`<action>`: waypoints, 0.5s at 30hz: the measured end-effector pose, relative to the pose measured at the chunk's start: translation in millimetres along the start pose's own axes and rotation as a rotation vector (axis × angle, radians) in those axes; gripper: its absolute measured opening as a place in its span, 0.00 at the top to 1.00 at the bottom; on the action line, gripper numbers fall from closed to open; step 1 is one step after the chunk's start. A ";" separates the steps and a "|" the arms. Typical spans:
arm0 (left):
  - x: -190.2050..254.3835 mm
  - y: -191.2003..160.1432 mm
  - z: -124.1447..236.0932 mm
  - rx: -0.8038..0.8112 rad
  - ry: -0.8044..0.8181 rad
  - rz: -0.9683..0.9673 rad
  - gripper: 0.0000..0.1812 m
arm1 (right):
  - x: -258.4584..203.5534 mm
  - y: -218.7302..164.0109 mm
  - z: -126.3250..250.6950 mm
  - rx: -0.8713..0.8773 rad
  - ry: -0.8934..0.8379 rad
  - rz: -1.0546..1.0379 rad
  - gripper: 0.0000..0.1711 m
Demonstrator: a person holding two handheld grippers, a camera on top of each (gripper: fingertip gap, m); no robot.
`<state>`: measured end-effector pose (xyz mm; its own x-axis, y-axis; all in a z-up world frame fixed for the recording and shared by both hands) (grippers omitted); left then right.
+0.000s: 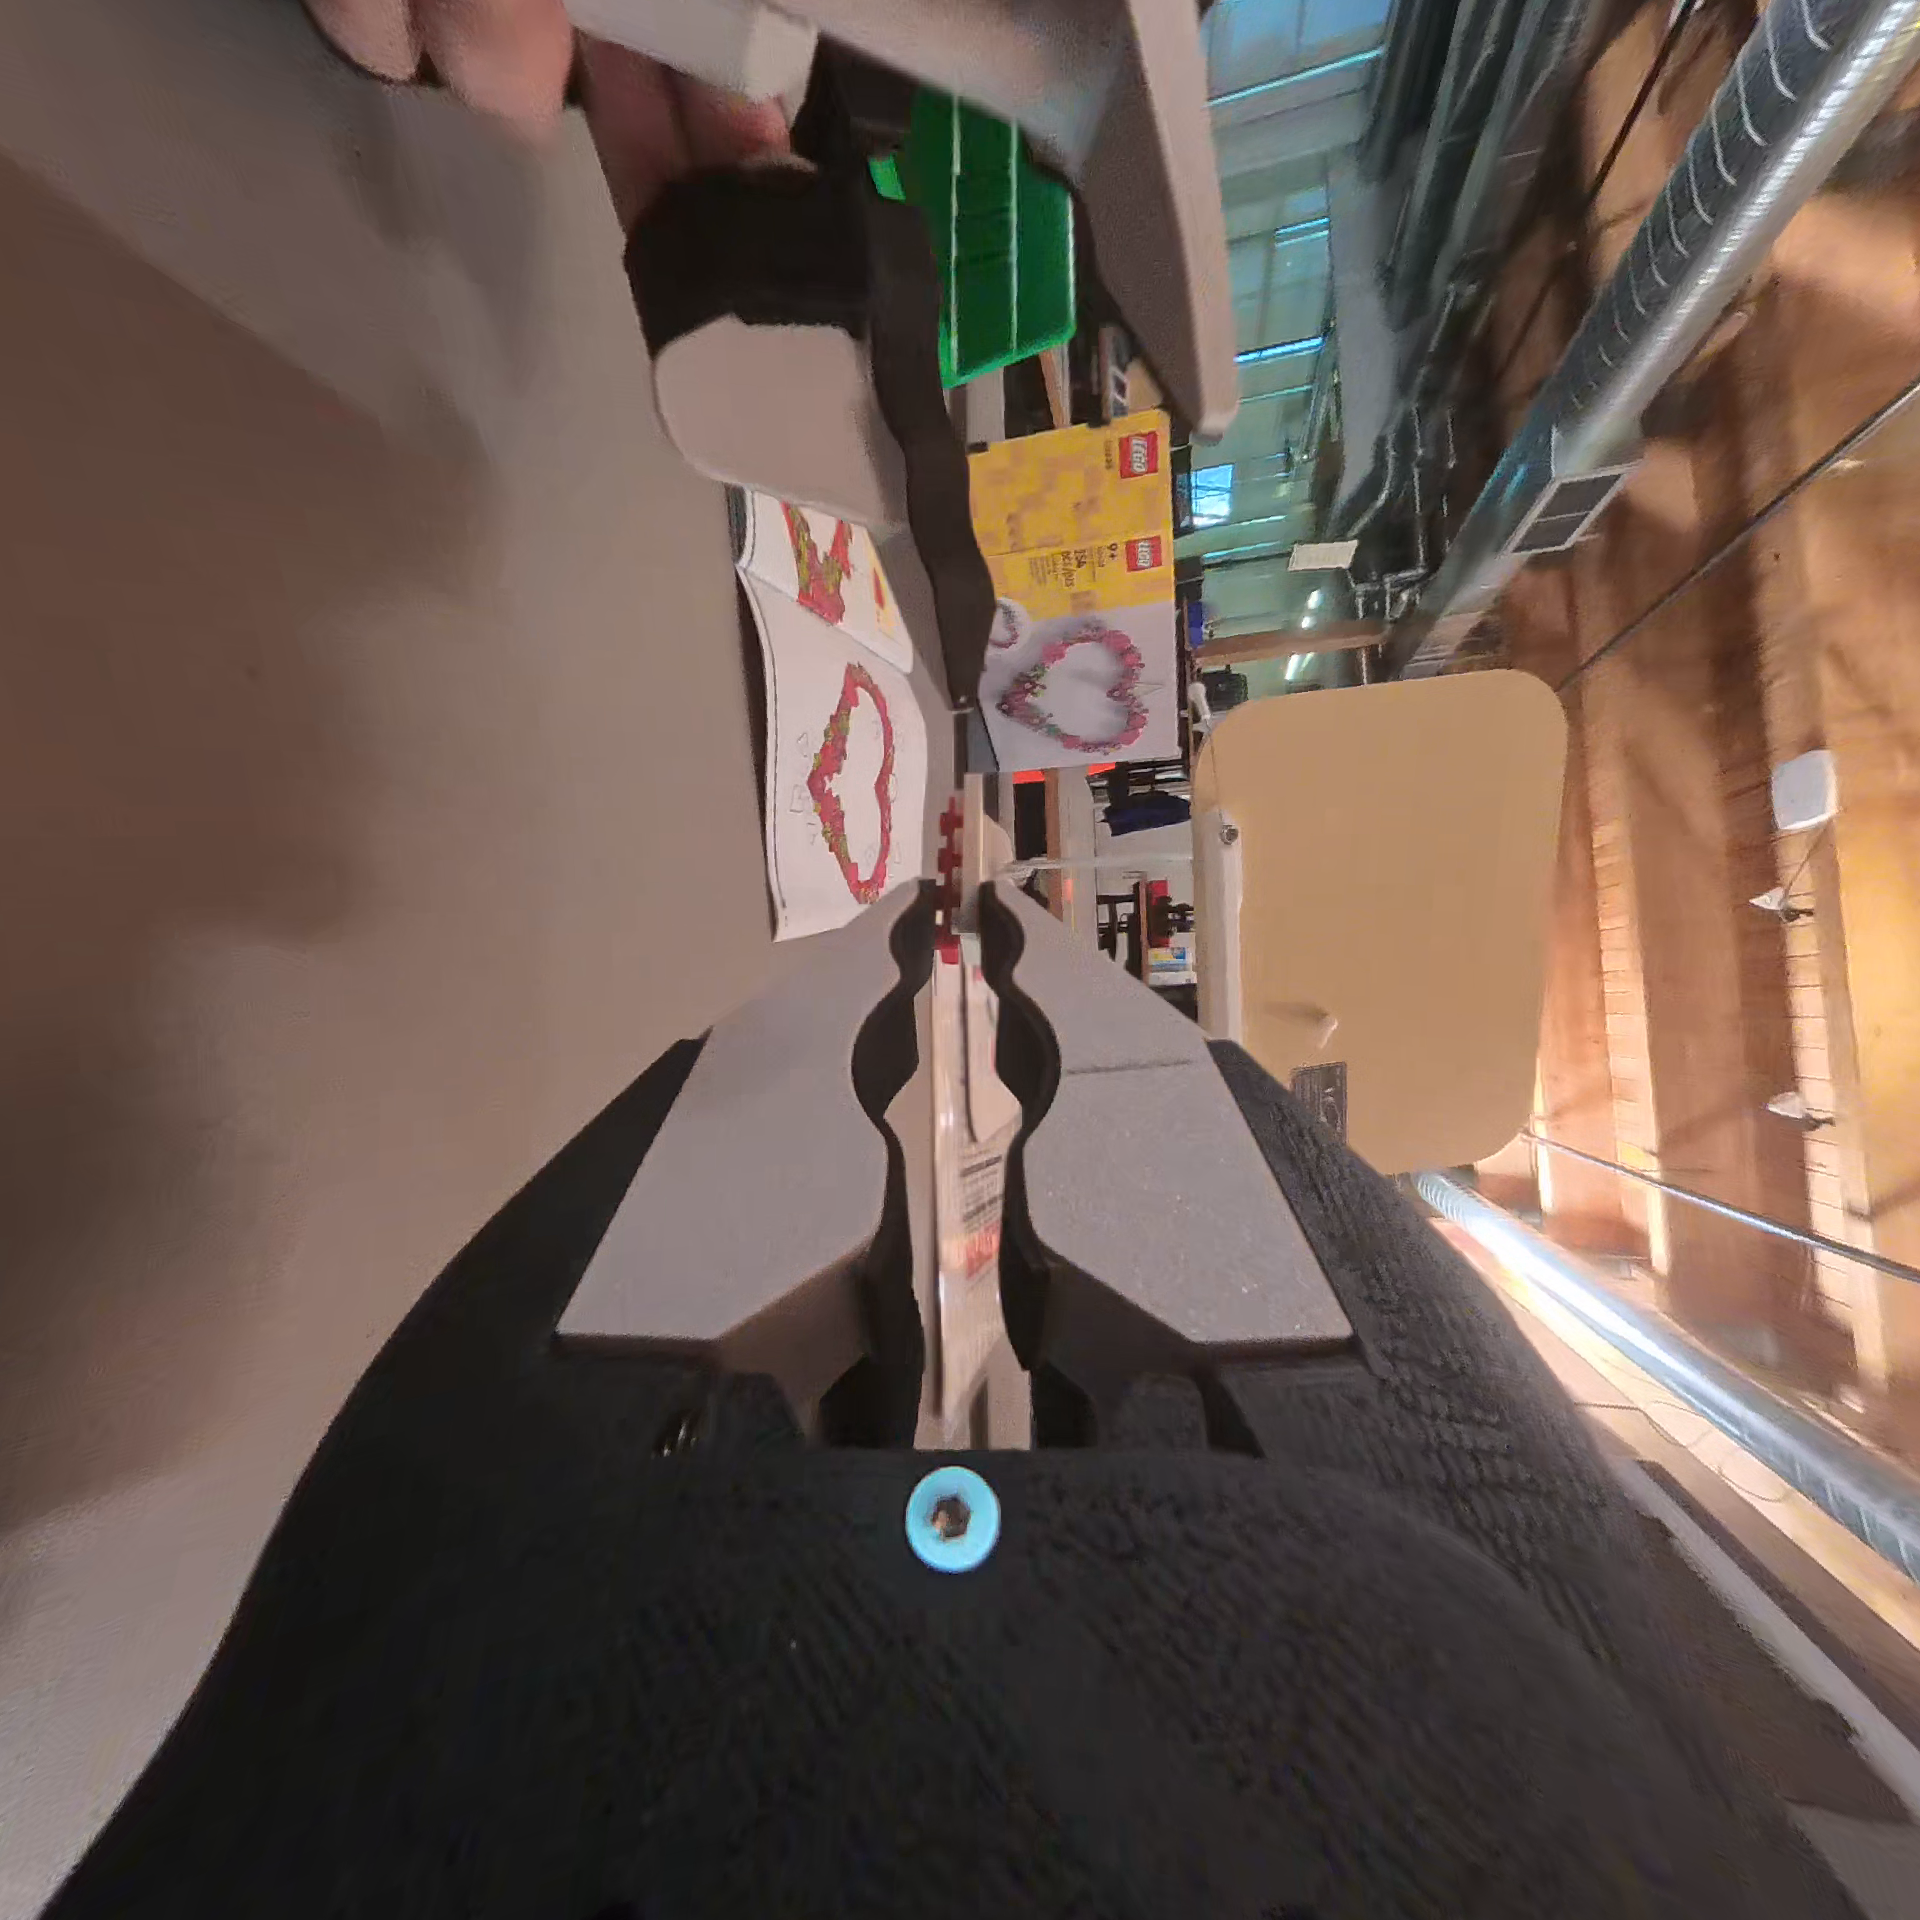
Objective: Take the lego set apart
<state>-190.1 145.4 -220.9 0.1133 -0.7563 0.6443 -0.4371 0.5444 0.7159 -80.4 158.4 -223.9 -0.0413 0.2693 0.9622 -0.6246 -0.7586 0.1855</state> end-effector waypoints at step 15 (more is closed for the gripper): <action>-18.7 2.1 8.9 -0.016 0.350 -0.246 0.71 | -26.7 -25.2 -28.9 0.035 0.066 -0.508 0.96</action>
<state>-201.1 157.5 -233.8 0.5094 -0.6972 0.5045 -0.3455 0.3713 0.8619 -86.2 187.5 -260.0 0.2113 0.6451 0.7343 -0.5522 -0.5411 0.6342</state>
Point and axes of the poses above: each gripper's, where its closed fingertips meet, z back along the fingers, y out of its top, x = y × z across the jaws, the point moved 5 cm from there along z, back along the fingers, and after that the axes turned 2 degrees about x, right-handed, at the moved point
